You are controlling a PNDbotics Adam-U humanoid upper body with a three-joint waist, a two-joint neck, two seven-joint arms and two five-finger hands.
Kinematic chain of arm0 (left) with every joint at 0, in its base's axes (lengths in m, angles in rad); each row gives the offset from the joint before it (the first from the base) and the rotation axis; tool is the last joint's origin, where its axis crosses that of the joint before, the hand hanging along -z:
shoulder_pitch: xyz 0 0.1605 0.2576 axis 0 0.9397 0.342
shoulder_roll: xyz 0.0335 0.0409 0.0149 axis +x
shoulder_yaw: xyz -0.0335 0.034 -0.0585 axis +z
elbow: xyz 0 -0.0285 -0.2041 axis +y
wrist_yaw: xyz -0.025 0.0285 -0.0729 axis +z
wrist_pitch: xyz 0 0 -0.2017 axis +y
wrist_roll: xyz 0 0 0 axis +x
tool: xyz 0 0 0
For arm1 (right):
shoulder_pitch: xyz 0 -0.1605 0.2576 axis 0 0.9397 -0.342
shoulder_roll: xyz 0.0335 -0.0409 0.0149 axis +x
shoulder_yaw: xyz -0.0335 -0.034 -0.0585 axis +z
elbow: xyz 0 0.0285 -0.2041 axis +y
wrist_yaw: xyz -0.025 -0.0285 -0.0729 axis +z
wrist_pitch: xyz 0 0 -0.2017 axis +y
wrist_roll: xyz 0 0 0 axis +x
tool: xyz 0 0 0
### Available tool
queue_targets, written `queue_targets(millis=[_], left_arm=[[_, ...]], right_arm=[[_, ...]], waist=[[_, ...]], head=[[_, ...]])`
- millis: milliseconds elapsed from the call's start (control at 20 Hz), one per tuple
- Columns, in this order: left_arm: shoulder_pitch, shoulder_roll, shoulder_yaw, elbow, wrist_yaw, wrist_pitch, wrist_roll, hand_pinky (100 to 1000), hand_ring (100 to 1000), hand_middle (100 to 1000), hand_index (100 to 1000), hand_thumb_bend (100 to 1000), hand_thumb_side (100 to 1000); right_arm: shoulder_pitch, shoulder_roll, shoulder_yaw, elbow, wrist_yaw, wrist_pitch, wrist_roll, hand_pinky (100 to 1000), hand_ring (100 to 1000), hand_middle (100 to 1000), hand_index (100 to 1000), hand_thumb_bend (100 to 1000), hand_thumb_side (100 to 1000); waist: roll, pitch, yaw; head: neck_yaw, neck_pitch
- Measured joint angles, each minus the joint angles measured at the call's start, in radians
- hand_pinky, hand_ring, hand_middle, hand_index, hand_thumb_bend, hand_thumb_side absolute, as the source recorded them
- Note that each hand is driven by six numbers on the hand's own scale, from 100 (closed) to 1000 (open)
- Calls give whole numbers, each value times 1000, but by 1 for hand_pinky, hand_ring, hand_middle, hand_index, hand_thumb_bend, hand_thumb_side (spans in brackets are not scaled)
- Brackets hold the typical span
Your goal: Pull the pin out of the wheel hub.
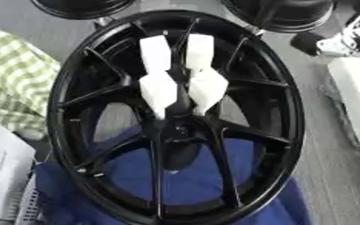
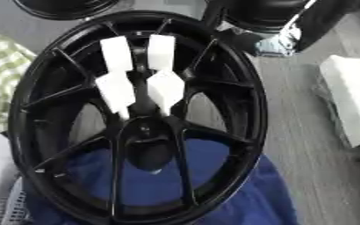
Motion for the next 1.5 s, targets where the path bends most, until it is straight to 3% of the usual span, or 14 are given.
queue_targets(millis=[350,600,800,1050,1250,1500], left_arm=[[5,-5,4,14,0,5,5,725,653,603,791,100,609],[44,-2,14,25,-3,8,15,724,653,602,791,100,611],[72,4,26,35,-7,10,25,724,652,602,791,100,606],[87,18,40,42,-13,6,42,724,651,601,790,100,599],[97,20,50,51,-13,5,52,723,651,601,790,100,601],[101,20,56,61,-13,5,58,723,651,601,790,100,602]], right_arm=[[-85,138,28,147,122,3,-11,890,791,745,834,119,362],[-114,249,30,227,231,-15,-23,889,793,747,833,124,384],[-123,312,34,255,255,-24,-24,891,792,745,833,100,361],[-124,378,32,283,257,-8,-25,900,794,746,837,100,344],[-123,416,27,296,287,4,-33,893,797,750,834,100,300],[-121,444,27,303,360,10,-63,892,799,753,834,100,319]], waist=[[-6,-9,-15],[-27,-50,-49],[-37,-71,-60],[-38,-97,-64],[-35,-100,-70],[-34,-103,-70]], head=[[2,11],[33,41],[60,63],[87,72],[92,72],[89,72]])
